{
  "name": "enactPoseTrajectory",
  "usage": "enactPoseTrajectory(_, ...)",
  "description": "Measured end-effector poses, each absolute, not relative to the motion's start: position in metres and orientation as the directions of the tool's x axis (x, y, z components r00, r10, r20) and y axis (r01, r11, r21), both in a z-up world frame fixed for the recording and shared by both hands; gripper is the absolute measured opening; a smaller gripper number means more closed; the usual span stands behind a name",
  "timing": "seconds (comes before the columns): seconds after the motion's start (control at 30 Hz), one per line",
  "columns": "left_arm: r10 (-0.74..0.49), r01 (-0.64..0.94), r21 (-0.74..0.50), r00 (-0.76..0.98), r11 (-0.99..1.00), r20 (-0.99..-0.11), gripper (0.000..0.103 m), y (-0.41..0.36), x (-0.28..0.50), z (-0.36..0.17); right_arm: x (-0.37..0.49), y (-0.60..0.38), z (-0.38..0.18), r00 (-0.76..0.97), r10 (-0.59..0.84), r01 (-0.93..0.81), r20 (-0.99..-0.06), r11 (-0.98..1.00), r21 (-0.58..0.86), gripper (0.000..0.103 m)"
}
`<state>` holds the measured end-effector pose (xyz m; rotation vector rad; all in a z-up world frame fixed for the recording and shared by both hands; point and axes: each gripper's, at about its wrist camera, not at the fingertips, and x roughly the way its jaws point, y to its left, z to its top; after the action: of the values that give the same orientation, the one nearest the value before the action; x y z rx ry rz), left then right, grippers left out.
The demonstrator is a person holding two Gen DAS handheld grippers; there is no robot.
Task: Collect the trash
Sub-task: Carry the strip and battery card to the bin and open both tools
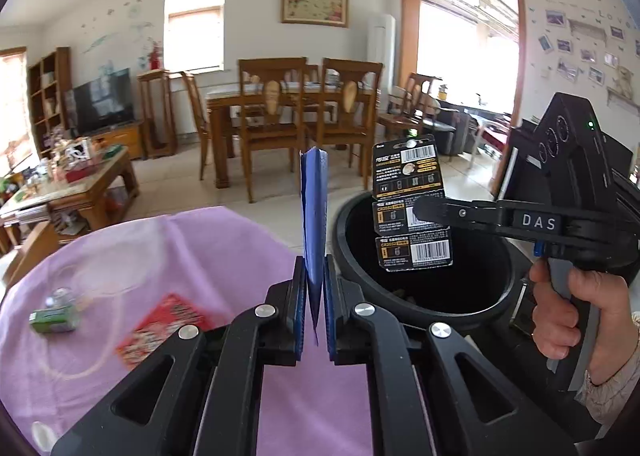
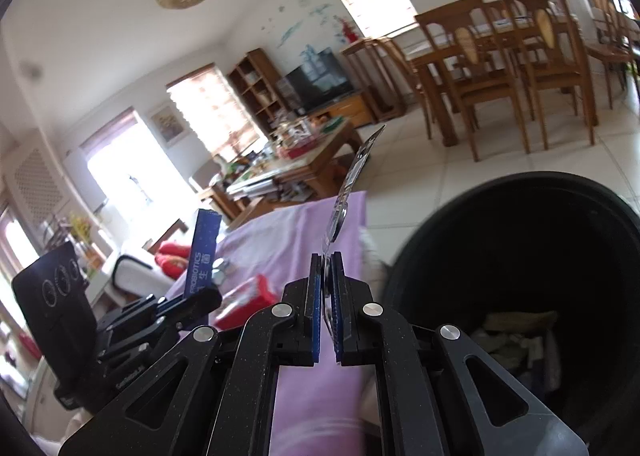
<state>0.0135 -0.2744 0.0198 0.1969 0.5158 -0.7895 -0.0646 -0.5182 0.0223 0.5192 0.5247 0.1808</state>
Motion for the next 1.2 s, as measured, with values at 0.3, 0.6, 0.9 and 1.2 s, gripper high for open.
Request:
enactPoseTrajectory(0.3, -0.658, 0.775, -0.018, 0.523, 0.631, -0.542, 0.009, -0.331, 0.000, 0.007, -0.109, -0.597, -0.009, 0.870, 0.205, 0.080, -0.448, 0.838, 0.540, 0.006)
enactPoseTrajectory(0.6, -0.655, 0.797, -0.021, 0.482, 0.604, -0.582, 0.009, -0.368, -0.001, -0.008, -0.124, -0.627, -0.037, 0.868, 0.177, 0.129, -0.463, 0.821, 0.556, 0.006)
enactPoseTrajectory(0.9, -0.645, 0.813, -0.024, 0.443, 0.582, -0.623, 0.009, -0.394, 0.000, -0.015, -0.129, -0.634, -0.050, 0.865, 0.180, 0.146, -0.468, 0.802, 0.579, 0.006)
enactPoseTrajectory(1.2, -0.624, 0.822, -0.040, 0.399, 0.569, -0.672, 0.009, -0.412, 0.004, -0.027, -0.122, -0.632, -0.050, 0.862, 0.179, 0.158, -0.475, 0.795, 0.586, 0.006)
